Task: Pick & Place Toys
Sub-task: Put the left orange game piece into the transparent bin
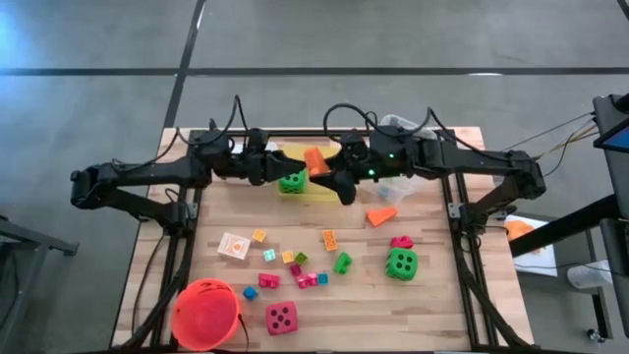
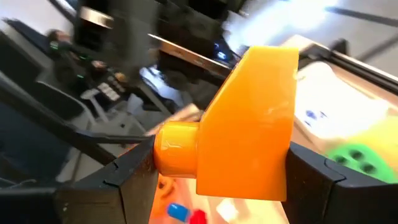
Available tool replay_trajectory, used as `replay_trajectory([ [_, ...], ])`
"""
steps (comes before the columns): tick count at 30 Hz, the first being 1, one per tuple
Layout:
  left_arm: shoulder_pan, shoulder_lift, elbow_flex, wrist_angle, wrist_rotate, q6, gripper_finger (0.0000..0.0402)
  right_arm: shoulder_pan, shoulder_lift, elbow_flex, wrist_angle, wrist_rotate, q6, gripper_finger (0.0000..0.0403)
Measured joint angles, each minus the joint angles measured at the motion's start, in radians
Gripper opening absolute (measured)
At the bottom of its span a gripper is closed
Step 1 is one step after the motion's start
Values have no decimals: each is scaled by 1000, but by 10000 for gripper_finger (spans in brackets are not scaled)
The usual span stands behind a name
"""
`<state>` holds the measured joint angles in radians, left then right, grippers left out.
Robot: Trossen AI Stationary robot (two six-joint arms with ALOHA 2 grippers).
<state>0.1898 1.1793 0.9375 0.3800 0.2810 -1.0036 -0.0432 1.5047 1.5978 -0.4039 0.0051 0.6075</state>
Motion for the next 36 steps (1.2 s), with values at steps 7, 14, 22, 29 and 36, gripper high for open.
replay_trajectory([
  [7, 2, -81, 0, -198, 0, 7, 308, -120, -20, -1, -220, 6, -15, 255],
  [14, 2, -170, -1, -365, -7, 35, 308, -227, -52, -2, -590, 101, -63, 255],
  [22, 2, -222, -3, -427, -27, 64, 308, -321, -85, -32, -821, 181, -132, 255],
  [29, 2, -228, -3, -452, -27, 65, 308, -427, -105, -118, -825, 82, -297, 255],
  [36, 2, -229, -3, -495, -26, 65, 308, -523, -88, -244, -775, 47, -286, 255],
])
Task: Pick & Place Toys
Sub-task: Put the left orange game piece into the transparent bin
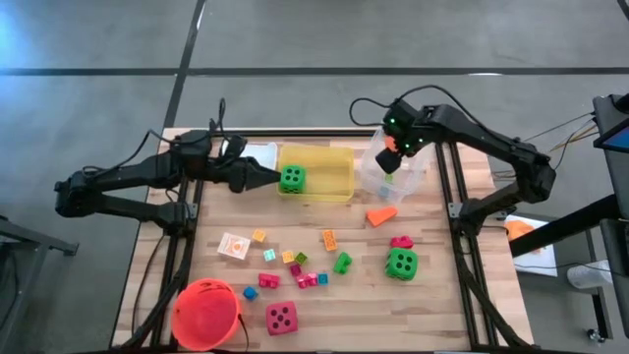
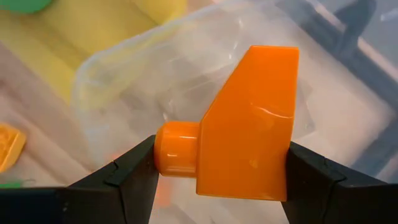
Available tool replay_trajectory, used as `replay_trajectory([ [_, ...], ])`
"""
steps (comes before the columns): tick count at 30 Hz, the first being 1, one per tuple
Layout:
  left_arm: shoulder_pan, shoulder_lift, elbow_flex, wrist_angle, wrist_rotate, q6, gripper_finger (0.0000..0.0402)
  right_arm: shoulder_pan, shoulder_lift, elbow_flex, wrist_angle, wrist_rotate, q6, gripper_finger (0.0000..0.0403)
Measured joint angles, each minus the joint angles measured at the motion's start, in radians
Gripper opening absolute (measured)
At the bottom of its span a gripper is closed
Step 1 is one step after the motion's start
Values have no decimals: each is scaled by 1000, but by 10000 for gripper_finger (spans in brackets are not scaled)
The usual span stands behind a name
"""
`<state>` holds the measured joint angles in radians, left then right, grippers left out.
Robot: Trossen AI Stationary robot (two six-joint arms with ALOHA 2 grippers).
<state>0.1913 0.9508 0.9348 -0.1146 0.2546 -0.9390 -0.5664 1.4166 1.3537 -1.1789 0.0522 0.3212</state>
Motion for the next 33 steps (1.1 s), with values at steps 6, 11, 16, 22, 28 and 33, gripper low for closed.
replay_trajectory([
  [6, 0, 0, 0, -6, 0, 0, 308, -81, 2, -116, 91, -1, 68, 255],
  [11, 0, 0, 0, -8, 0, 0, 308, -112, 12, -195, 151, -2, -44, 255],
  [16, 0, 0, 0, -11, 0, -1, 308, -116, 38, -236, 187, -1, -145, 255],
  [22, 0, 0, 0, -11, 0, -3, 308, -116, 96, -270, 202, -1, -137, 255],
  [28, -1, 0, 0, -11, -8, -4, 308, -115, 139, -300, 228, -4, -81, 255],
  [33, -1, 0, 0, -11, -10, -4, 308, -115, 142, -333, 256, -7, -73, 255],
])
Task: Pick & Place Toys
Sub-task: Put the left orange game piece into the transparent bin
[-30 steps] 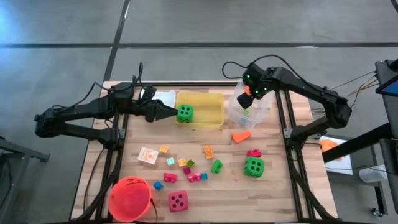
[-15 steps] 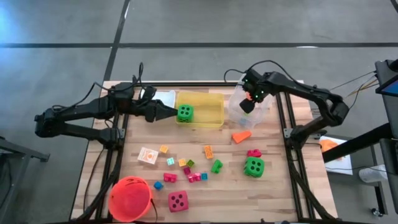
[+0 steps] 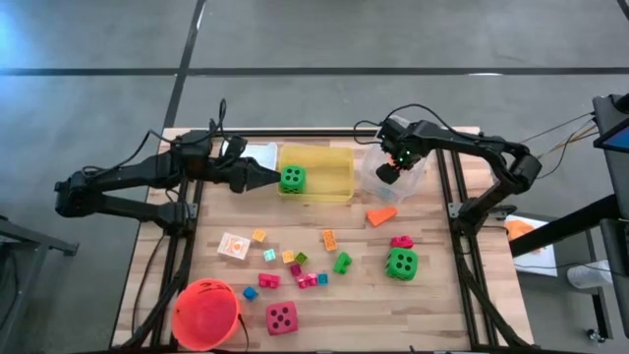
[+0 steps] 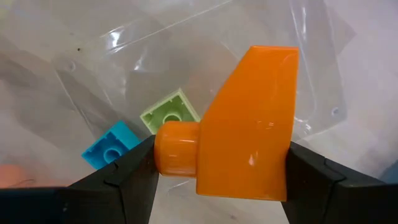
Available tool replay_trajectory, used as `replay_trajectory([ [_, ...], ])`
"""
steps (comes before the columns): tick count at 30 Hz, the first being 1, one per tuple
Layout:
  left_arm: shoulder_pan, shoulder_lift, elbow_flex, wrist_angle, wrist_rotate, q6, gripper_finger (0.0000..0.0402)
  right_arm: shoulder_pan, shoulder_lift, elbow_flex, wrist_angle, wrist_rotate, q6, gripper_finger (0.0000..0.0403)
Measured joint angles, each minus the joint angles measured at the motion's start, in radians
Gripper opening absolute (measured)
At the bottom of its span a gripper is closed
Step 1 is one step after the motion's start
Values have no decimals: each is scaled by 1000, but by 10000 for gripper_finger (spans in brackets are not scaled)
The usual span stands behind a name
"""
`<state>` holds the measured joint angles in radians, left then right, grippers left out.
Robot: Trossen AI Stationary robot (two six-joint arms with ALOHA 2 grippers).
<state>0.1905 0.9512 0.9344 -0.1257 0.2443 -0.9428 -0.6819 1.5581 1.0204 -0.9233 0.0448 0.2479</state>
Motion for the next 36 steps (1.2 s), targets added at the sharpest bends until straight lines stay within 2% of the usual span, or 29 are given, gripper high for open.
replay_trajectory([
  [14, 0, 1, -7, -5, -9, 0, 308, 1, 27, -38, 50, -6, 24, 255],
  [18, 0, 1, -7, -7, -9, 0, 308, 1, 52, -47, 73, -51, 33, 255],
  [36, 1, 1, -7, -7, -9, 0, 308, 3, 69, -47, 83, -45, 29, 255],
])
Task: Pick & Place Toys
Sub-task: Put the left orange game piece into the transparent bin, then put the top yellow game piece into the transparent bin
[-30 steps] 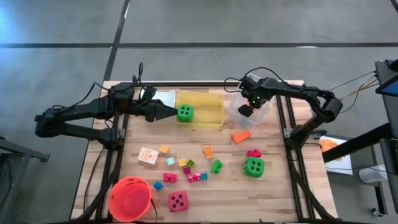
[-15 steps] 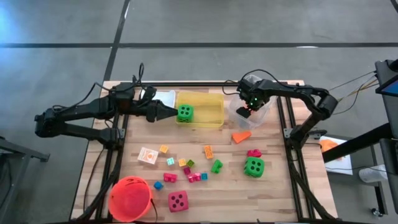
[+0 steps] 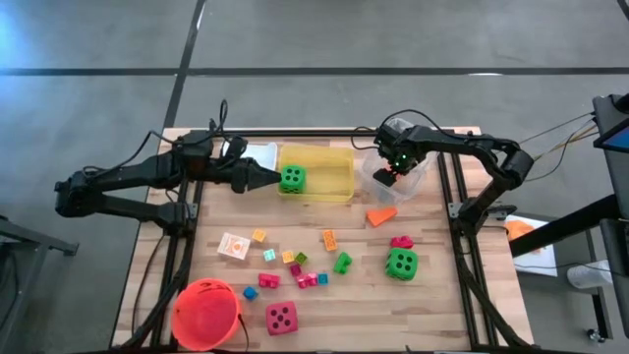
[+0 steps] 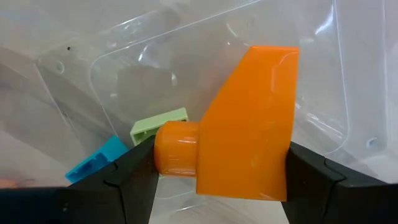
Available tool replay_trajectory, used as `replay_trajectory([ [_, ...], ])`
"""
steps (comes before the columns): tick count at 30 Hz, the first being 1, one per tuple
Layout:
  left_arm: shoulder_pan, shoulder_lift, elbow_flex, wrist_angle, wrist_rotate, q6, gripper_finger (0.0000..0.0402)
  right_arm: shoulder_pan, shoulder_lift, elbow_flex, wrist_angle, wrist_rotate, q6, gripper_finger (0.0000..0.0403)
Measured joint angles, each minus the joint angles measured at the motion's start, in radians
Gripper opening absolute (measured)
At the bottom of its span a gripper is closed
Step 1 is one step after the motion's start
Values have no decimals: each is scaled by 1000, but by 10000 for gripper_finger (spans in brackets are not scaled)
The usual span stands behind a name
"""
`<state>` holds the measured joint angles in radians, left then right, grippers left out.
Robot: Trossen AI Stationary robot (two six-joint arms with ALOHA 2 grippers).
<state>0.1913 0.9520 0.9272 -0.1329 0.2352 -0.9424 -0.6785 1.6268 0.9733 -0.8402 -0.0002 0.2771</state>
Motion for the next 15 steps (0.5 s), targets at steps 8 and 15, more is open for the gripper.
replay_trajectory([
  [8, 0, 0, 0, 0, 0, 0, 308, 0, -1, 0, -3, 0, 0, 362],
  [15, 0, 0, 0, 0, 0, 3, 308, 0, -6, 0, -19, 0, 0, 383],
])
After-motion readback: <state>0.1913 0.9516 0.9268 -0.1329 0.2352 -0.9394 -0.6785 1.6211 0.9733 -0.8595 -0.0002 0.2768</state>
